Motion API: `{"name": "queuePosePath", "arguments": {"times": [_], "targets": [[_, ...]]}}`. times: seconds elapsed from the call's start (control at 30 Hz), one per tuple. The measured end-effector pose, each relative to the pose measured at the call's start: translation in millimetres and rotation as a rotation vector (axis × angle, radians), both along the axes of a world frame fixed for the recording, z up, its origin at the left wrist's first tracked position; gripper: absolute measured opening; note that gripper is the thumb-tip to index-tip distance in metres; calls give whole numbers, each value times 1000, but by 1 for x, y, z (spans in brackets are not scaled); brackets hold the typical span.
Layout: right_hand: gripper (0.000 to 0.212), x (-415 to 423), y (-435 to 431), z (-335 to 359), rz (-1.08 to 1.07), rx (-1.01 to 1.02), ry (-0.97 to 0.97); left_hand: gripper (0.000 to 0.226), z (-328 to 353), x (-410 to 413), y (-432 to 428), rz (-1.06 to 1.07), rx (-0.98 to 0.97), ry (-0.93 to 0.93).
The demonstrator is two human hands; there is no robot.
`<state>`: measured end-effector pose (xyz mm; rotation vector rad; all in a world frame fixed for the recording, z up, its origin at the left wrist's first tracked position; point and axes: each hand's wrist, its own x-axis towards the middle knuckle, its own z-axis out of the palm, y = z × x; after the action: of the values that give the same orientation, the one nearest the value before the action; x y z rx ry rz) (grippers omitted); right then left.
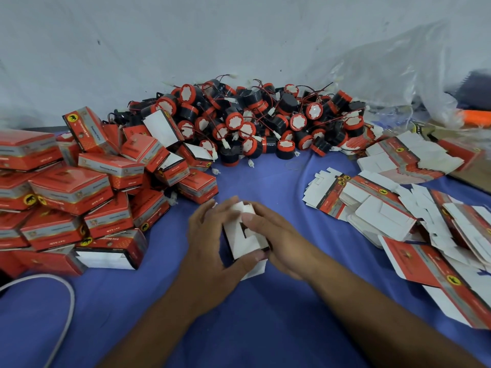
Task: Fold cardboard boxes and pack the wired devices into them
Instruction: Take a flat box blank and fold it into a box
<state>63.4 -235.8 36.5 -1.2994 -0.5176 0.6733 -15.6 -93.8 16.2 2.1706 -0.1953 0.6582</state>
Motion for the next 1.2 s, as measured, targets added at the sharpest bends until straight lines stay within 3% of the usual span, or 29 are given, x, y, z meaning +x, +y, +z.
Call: {"name": "queuePosePath", "arguments": {"times": [0.23,0.37,0.47,0.57,0.67,0.83,1.03,1.2], "targets": [[26,1,1,-2,4,-27,-43,47,1,0,0,-39,-61,13],[23,3,-6,7,61,-203,-143,58,3,-1,-4,-13,-103,0],[25,5,-13,11,94,-215,-181,75,6,-5,-10,44,-120,-2],[22,3,-15,11,39,-175,-225,81,6,-4,-13,84,45,-99],[27,1,-13,7,-14,-173,-233,81,8,-2,-14,79,75,-105],[54,0,-11,2,-30,-192,-203,73,8,-2,-11,16,31,-94],[61,2,-11,0,23,-141,-126,76,6,-3,-6,-14,28,-90],[57,6,-15,3,37,-188,-188,74,6,-2,-1,-82,21,-78]]}}
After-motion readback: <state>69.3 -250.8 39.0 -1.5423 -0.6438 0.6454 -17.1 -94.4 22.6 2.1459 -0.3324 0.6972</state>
